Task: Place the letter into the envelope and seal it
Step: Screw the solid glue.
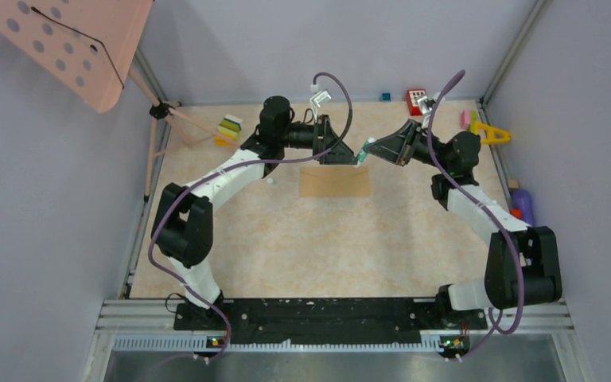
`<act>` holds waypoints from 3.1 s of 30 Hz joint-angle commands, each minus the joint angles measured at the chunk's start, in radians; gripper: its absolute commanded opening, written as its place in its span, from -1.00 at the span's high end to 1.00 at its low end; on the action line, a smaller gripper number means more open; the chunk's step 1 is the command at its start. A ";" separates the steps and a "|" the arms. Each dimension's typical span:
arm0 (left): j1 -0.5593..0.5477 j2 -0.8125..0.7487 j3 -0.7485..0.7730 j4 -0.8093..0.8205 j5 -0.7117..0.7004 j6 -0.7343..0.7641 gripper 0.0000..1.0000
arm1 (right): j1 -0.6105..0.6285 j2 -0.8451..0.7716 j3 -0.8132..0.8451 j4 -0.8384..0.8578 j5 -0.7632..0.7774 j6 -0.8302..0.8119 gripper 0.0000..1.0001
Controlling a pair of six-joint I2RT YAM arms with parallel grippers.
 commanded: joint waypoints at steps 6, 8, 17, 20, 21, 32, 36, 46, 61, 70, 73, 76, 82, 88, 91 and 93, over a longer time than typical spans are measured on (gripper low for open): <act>-0.021 0.000 -0.005 0.162 0.048 -0.091 -0.68 | 0.043 0.022 -0.004 0.060 0.022 -0.032 1.00; -0.026 0.005 -0.003 0.154 0.045 -0.090 -0.64 | 0.049 0.026 -0.001 0.047 0.025 -0.050 1.00; -0.045 0.034 0.013 0.145 0.058 -0.099 -0.30 | 0.059 0.030 -0.005 0.038 0.044 -0.088 1.00; -0.046 0.036 0.011 0.146 0.059 -0.098 -0.11 | 0.059 0.030 -0.008 0.039 0.046 -0.091 1.00; -0.046 0.036 0.011 0.145 0.060 -0.097 -0.02 | 0.058 0.031 -0.010 0.039 0.045 -0.093 1.00; -0.047 0.034 0.038 0.041 0.059 0.005 0.58 | 0.049 0.035 0.038 -0.072 -0.008 -0.146 0.36; -0.045 0.009 0.108 -0.384 0.018 0.424 0.59 | -0.006 0.020 0.155 -0.404 -0.059 -0.277 -0.04; -0.067 0.003 0.210 -1.068 -0.187 1.121 0.61 | -0.027 0.044 0.281 -1.102 -0.088 -0.675 -0.10; -0.158 0.028 0.194 -1.101 -0.331 1.177 0.63 | 0.094 0.174 0.282 -1.207 -0.074 -0.725 0.03; -0.164 0.044 0.196 -1.098 -0.347 1.174 0.65 | 0.095 0.171 0.294 -1.292 -0.080 -0.794 0.11; -0.164 0.048 0.196 -1.098 -0.347 1.172 0.66 | 0.095 0.171 0.290 -1.290 -0.074 -0.796 0.09; -0.164 0.052 0.196 -1.098 -0.348 1.171 0.67 | 0.099 0.169 0.285 -1.289 -0.074 -0.797 0.07; -0.164 0.052 0.197 -1.090 -0.344 1.165 0.67 | 0.127 0.175 0.277 -1.288 -0.052 -0.809 0.07; -0.164 0.052 0.195 -1.090 -0.349 1.166 0.68 | 0.137 0.184 0.285 -1.314 -0.041 -0.829 0.18; -0.163 0.052 0.193 -1.089 -0.354 1.169 0.69 | 0.137 0.182 0.290 -1.331 -0.025 -0.845 0.19; -0.163 0.053 0.193 -1.090 -0.354 1.170 0.69 | 0.137 0.182 0.289 -1.340 -0.021 -0.853 0.20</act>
